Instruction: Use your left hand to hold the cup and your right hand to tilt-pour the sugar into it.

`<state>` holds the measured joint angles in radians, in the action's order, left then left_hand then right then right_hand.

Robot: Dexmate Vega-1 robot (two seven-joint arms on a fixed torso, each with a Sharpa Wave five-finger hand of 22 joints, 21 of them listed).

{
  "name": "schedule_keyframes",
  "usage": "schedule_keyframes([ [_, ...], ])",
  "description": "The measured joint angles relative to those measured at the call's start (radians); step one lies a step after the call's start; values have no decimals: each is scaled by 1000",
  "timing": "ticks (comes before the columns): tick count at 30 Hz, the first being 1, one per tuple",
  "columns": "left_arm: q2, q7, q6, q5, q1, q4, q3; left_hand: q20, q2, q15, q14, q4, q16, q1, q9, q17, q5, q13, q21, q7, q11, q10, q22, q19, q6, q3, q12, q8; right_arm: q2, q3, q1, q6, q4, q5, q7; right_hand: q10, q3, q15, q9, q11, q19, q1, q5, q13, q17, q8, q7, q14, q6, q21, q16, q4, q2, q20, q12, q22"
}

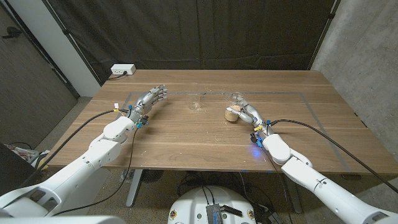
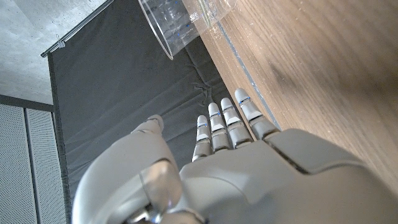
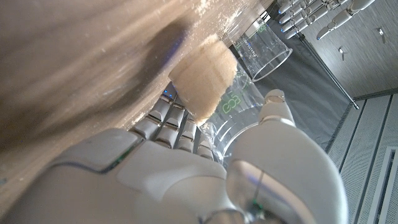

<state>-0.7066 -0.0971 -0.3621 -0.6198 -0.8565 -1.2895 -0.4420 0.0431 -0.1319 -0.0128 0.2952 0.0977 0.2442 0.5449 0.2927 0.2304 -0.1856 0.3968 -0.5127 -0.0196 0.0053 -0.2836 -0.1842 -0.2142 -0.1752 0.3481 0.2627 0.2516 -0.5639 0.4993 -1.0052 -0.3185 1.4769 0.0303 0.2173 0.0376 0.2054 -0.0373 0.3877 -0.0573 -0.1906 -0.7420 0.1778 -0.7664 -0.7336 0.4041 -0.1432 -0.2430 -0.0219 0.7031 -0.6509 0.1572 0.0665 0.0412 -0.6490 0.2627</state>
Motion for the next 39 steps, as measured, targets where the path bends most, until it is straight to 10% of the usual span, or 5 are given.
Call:
schedule_keyframes([
  [25, -28, 44, -48, 61, -20, -12, -22, -7, 15, -22, 10, -26, 4, 15, -5, 5, 0, 0, 10, 31, -18, -11, 0, -7, 13, 12, 0, -8, -59, -63, 10, 22, 72, 93, -43, -4, -14, -4, 23, 4, -5, -19, 0, -44, -65, 12, 4, 14, 4, 12, -45, -3, 0, -6, -36, 0],
  [39, -84, 161, -62, 186, -32, -72, -75, -20, 148, -26, -40, -82, -12, 26, -1, 13, 8, 14, 33, 64, -79, 40, -5, 13, 72, -35, -15, -19, -63, -67, 17, -10, 72, 114, -61, -7, -19, -3, 32, 7, -2, -22, 0, -62, -92, 18, 6, 25, 6, 12, -60, -8, -4, -2, -50, 0],
])
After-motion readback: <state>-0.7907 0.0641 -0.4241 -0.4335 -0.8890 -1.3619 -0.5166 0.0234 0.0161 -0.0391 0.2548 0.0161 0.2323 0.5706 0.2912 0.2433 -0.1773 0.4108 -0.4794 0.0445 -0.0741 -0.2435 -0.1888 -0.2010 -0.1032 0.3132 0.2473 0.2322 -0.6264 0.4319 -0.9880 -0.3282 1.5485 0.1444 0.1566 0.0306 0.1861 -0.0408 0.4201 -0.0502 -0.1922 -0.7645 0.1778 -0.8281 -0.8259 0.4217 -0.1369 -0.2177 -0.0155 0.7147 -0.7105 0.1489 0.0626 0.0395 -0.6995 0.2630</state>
